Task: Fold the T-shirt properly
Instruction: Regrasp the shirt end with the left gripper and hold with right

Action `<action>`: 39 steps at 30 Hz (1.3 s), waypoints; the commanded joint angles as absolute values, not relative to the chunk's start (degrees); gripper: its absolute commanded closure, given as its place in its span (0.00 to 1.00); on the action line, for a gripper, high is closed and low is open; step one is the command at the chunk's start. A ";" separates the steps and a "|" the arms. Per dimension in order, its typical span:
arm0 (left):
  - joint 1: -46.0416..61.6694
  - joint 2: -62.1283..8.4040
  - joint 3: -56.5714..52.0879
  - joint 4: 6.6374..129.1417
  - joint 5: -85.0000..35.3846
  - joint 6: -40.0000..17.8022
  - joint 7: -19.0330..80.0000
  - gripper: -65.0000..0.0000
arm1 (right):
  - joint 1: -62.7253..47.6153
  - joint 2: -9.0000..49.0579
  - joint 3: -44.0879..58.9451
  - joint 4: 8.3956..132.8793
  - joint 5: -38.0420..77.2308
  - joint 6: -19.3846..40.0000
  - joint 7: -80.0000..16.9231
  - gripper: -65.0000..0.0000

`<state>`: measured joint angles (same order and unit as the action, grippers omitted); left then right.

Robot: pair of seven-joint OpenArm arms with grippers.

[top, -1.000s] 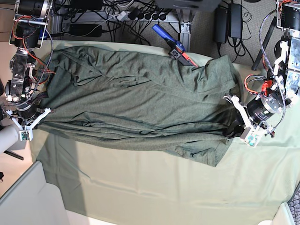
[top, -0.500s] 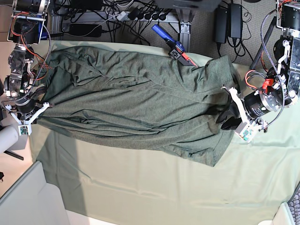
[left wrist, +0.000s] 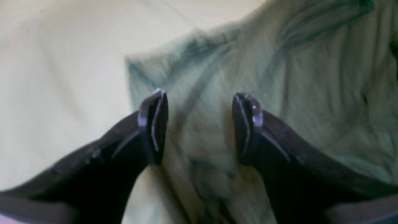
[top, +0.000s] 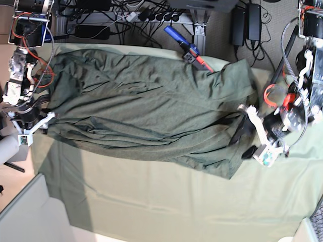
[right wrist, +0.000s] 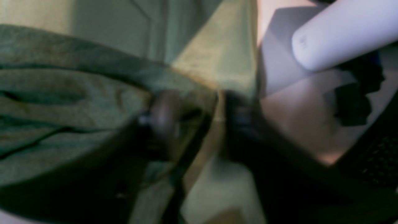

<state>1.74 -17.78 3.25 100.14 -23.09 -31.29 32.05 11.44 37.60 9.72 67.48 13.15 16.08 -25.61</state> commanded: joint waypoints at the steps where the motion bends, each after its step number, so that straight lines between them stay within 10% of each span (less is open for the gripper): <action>1: -0.56 -18.11 2.83 99.57 -23.73 -30.52 30.39 0.44 | 12.67 39.20 10.44 68.34 14.09 15.62 -24.47 0.50; 16: -25.41 -13.89 3.05 53.36 -28.40 -35.59 25.93 0.44 | 12.69 35.44 10.55 68.95 16.95 15.66 -24.71 0.50; 31: -24.43 -9.82 3.09 51.35 -29.58 -38.41 28.56 0.45 | 12.71 33.95 10.55 68.95 16.93 15.66 -24.64 0.50; 39: -24.43 -9.85 3.09 51.35 -29.45 -38.44 28.03 0.99 | 12.71 33.93 10.55 68.95 15.81 15.22 -23.33 0.50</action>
